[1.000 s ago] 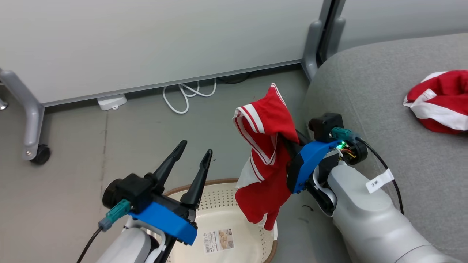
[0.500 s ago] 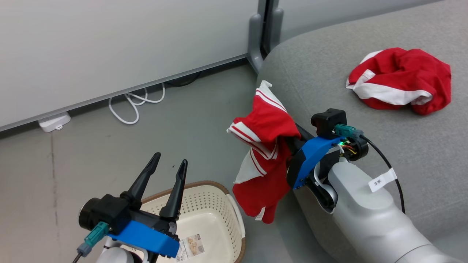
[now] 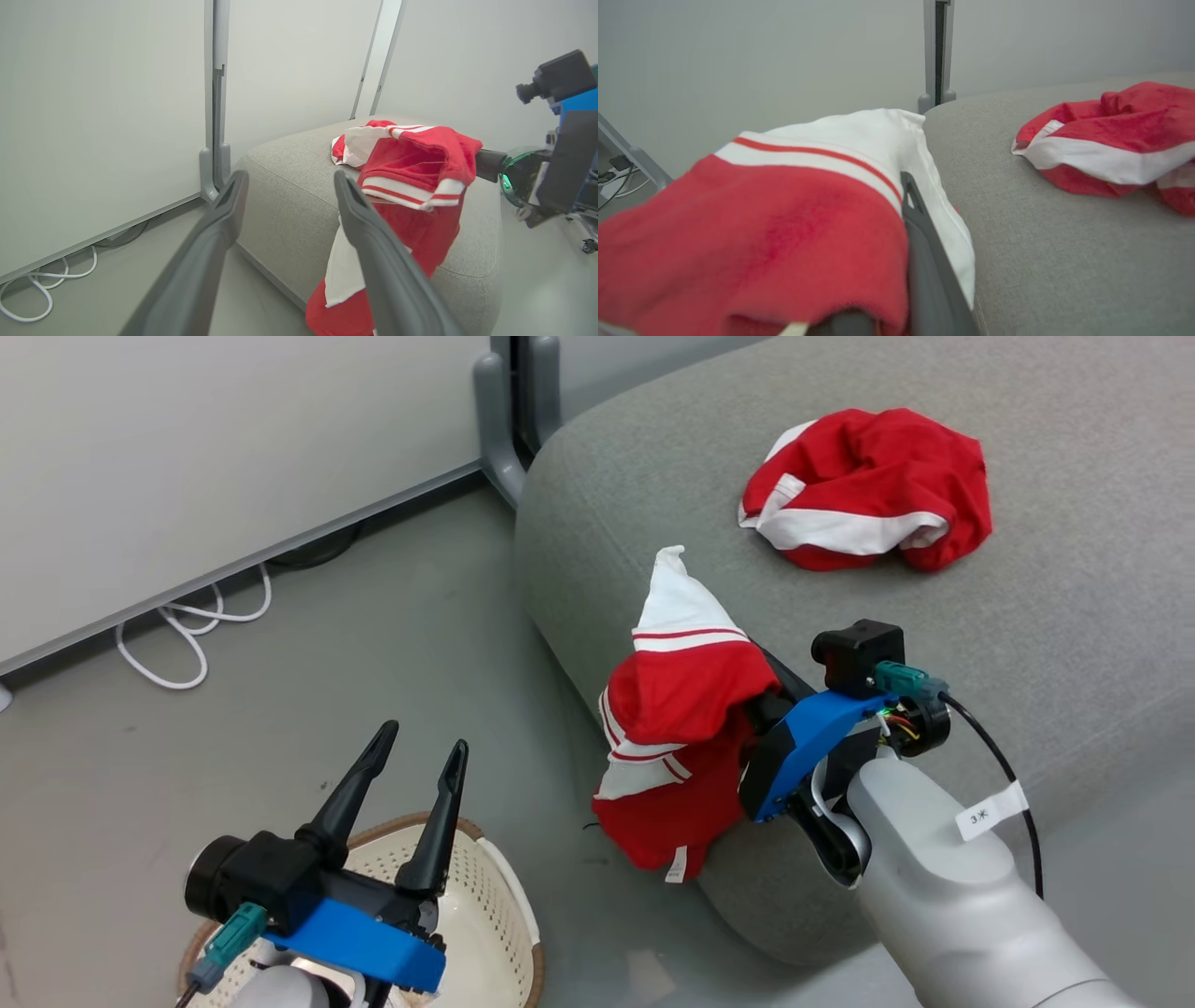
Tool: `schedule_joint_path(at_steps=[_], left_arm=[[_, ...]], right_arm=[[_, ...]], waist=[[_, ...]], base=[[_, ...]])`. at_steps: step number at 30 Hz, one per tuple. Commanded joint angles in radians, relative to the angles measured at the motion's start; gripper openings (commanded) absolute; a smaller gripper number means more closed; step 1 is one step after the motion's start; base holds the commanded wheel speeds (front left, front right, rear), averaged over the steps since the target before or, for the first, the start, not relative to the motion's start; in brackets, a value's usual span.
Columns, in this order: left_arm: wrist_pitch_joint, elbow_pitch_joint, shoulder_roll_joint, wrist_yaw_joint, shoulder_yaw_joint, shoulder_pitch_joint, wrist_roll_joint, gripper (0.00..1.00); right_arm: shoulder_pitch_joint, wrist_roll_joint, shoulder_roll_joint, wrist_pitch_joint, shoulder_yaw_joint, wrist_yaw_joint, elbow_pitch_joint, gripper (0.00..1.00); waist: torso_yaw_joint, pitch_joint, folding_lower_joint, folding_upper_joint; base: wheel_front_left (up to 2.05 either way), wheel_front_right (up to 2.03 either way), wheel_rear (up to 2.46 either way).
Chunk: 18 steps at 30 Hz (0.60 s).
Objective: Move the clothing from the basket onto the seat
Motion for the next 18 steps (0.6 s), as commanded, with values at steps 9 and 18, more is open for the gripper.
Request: schedule_joint_path(at_steps=[9,18], left_arm=[[-0.003,-0.007,0.023,-0.001,-0.001,-0.011,0.004,1.00],[-0.003,-0.003,0.022,-0.001,-0.015,-0.019,-0.001,1.00]], right_arm=[[0.047,-0.018,0.000,-0.007,-0.044,0.001,-0.038,0.00],[0.053,-0.037,0.000,-0.008,-0.079,0.001,-0.053,0.00]], waist=[[-0.066,0.026,0.0001,0.0000],[-0.061,0.033,0.0001,0.0000]], base=[[0.00,0.00,0.00],[0.00,0.00,0.00]])
